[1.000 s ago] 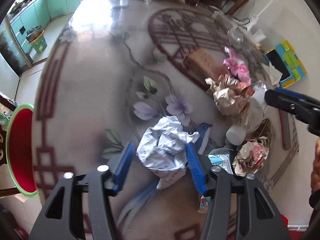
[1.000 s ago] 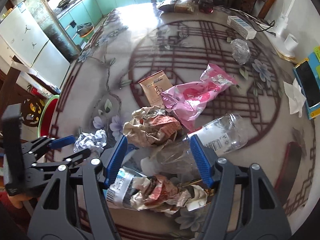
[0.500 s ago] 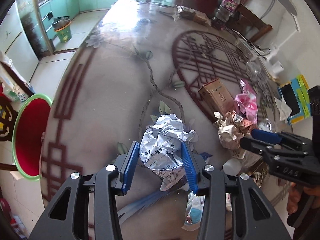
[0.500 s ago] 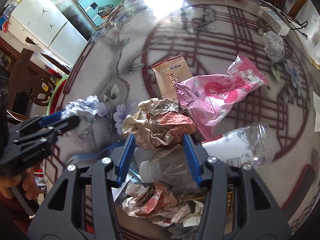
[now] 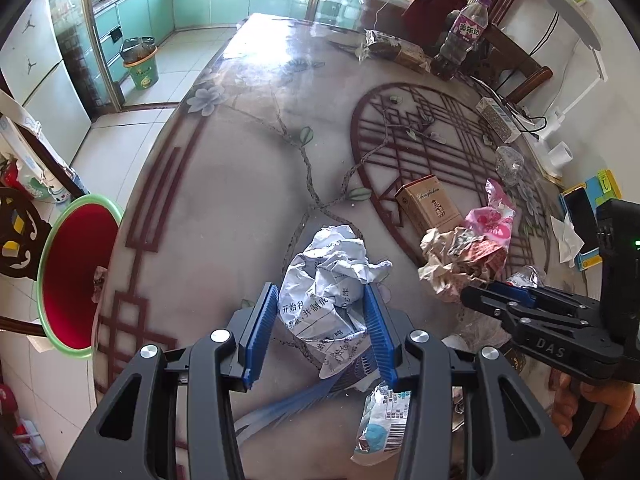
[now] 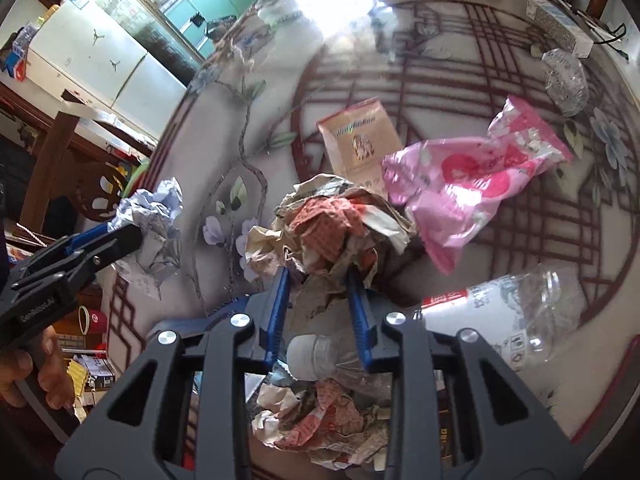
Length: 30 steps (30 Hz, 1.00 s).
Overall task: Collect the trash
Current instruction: 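Grasp the crumpled white paper with the left gripper while the right grasps crumpled brown paper, then carry both crumpled papers over the red bucket and open both grippers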
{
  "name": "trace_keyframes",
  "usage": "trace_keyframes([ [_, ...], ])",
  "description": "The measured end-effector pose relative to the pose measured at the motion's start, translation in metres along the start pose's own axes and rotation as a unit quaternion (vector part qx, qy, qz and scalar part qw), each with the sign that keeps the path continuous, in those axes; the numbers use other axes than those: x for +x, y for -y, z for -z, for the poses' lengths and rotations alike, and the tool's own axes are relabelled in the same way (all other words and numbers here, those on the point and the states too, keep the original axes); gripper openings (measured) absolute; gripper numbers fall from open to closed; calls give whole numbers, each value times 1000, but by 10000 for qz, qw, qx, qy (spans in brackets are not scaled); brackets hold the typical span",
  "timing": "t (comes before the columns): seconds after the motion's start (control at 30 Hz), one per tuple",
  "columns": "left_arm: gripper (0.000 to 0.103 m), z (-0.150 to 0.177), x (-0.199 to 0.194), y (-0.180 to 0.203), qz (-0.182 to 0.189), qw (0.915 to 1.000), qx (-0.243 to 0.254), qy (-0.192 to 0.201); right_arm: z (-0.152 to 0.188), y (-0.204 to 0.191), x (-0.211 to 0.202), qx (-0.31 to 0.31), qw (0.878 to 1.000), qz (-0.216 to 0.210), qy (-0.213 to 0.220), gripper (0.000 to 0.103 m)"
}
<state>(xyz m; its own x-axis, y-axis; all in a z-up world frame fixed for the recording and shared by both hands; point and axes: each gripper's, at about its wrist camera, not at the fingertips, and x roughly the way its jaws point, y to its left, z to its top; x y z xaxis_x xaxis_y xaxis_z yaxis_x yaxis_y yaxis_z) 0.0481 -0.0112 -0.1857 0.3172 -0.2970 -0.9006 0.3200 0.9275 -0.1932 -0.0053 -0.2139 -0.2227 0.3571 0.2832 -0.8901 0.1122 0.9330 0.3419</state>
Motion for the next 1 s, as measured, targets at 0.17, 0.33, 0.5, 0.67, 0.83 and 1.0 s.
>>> trace_keyframes([
  [0.17,42,-7,-10,1,20,9999,46,153,-8,-3,-21,107,9995,-62,294,29],
  [0.33,42,-11,-20,0,24,9995,99,286,-11,-11,-36,155,9983,-111,545,29],
  [0.5,42,-13,-34,-4,14,9988,180,460,-17,-23,-49,126,9968,-98,782,29],
  [0.67,42,-15,-45,-13,11,9980,217,588,-22,-37,-56,82,9957,-59,925,29],
  [0.83,42,-16,-54,-27,57,9975,200,670,-22,-51,-59,50,9951,-7,990,29],
  [1.0,42,-17,-60,-41,95,9973,194,703,-22,-67,-59,12,9944,71,1053,29],
])
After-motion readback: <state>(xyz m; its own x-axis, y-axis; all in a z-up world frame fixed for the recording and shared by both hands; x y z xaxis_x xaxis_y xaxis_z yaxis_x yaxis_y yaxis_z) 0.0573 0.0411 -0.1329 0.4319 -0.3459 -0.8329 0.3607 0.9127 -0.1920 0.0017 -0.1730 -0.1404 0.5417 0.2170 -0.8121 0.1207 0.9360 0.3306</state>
